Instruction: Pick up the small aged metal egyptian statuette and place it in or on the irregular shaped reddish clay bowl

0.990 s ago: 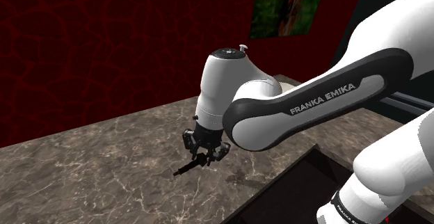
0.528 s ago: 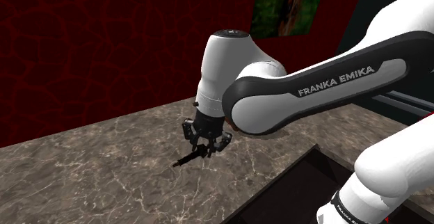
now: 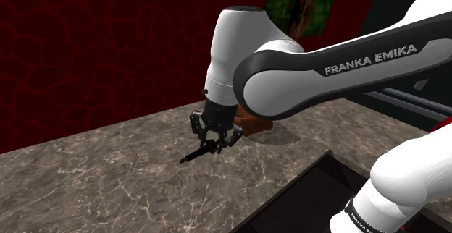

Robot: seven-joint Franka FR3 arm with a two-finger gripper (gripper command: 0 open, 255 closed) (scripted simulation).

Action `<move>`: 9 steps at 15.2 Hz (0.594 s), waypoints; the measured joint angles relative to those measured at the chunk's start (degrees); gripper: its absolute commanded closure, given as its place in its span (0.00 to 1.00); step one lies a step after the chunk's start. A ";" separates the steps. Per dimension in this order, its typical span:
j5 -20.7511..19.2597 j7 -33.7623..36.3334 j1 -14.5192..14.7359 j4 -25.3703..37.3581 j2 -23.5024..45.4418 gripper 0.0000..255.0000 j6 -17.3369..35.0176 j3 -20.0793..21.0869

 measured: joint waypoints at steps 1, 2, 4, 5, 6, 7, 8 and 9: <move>-0.02 -0.16 0.03 0.64 -0.25 1.00 -0.89 -0.39; 0.02 -0.27 0.12 1.17 -0.55 1.00 -1.70 -0.74; 0.26 -0.49 0.49 2.11 -1.41 1.00 -3.44 -1.51; 0.25 -0.64 0.52 2.63 -1.64 1.00 -4.20 -1.87; 0.21 -0.66 0.53 3.12 -1.76 1.00 -4.81 -2.07; 0.34 -1.35 0.61 2.93 -2.15 1.00 -5.10 -2.81; 0.20 -2.58 0.32 2.57 -2.15 1.00 -4.99 -3.80; 0.32 -3.98 0.29 1.98 -2.63 1.00 -5.13 -5.08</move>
